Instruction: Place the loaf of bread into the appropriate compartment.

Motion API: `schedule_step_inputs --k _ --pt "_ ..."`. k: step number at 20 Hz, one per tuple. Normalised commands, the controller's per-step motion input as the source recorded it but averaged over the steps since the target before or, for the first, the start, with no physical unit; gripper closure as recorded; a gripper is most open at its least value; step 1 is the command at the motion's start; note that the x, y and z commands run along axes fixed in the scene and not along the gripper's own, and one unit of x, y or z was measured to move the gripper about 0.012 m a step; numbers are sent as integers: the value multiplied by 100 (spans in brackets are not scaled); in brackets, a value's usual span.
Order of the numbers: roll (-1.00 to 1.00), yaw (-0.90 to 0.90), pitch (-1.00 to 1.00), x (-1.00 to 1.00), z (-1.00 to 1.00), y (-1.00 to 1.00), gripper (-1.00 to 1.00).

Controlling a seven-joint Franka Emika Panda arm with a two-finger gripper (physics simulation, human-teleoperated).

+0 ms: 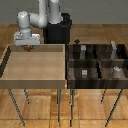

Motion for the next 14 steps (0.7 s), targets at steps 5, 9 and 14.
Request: schedule_step_inputs --k 5,9,14 --pt "0 0 0 0 0 100 100" --pt "0 0 0 0 0 100 100" --pt "0 0 0 0 0 100 100"
